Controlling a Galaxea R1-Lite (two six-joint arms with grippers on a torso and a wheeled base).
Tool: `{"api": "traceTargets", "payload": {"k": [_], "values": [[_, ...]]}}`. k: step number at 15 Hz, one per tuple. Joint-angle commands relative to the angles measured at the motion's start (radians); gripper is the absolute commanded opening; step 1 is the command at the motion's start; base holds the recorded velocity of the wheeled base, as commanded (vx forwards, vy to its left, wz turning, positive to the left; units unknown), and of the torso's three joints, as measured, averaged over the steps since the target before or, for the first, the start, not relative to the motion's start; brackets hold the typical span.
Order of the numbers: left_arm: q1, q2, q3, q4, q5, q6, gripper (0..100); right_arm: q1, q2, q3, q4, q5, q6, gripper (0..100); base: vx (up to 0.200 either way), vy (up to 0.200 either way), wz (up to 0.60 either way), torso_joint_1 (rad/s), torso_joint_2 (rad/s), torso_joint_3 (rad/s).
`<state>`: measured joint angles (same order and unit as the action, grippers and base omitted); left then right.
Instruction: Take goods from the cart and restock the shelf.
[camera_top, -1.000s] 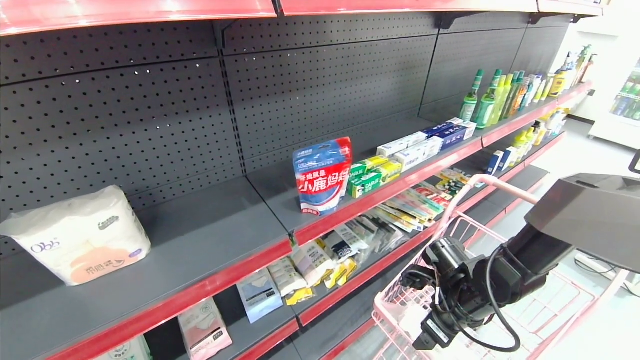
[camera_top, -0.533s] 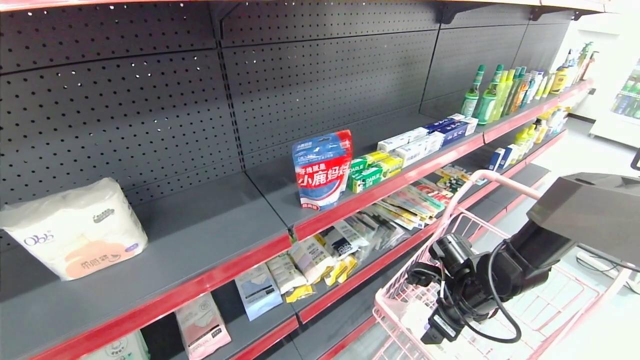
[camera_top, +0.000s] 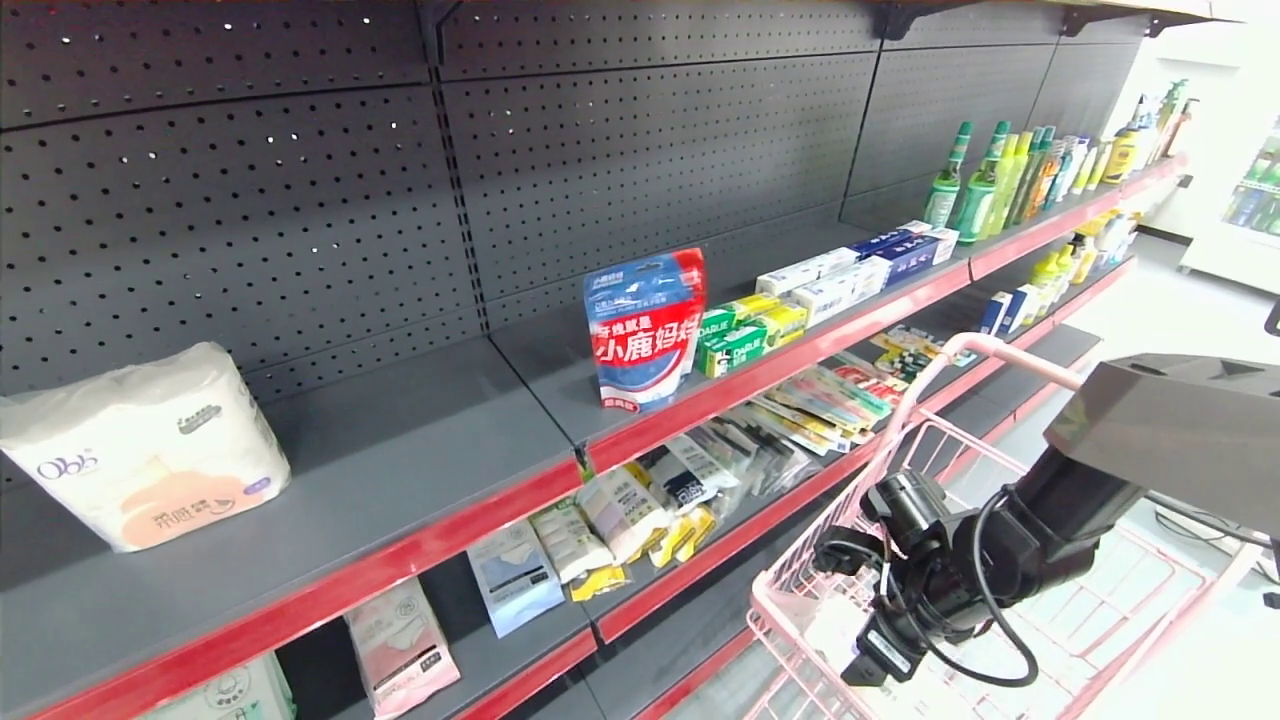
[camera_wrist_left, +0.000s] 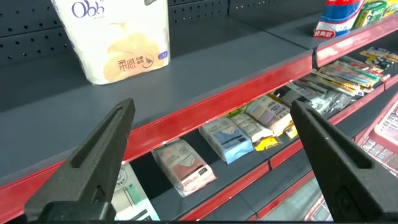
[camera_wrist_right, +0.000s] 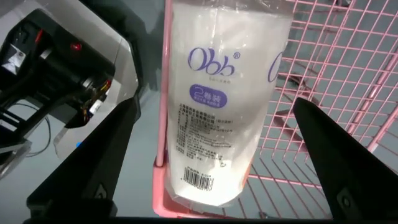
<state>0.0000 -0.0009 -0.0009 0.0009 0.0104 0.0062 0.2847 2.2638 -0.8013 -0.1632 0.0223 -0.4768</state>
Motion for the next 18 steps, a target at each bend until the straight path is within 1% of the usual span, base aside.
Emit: {"api": "traceTargets", "payload": {"k": [1,5,12,18], "values": [[0.0,0.001,0.001,0.001,0.0,0.0,100,0.001,0.003,0.001,0.001,0.001,-0.002,100,0.0,0.0,0.0,-0.129,0.29,0.159],[0.0,0.001,0.001,0.001,0.0,0.0,100,-0.019,0.003,-0.01,0.001,-0.001,-0.002,100,0.0,0.0,0.0,-0.122,0.29,0.156],[0.0,0.001,0.001,-0.001,0.0,0.001,100,-0.055,0.017,-0.022,-0.001,-0.005,-0.003,100,0.0,0.0,0.0,-0.003,0.01,0.005],[0.0,0.001,0.001,-0.001,0.0,0.001,100,-0.088,0.026,-0.033,-0.001,-0.001,-0.031,100,0.0,0.0,0.0,0.0,0.0,0.0]]}}
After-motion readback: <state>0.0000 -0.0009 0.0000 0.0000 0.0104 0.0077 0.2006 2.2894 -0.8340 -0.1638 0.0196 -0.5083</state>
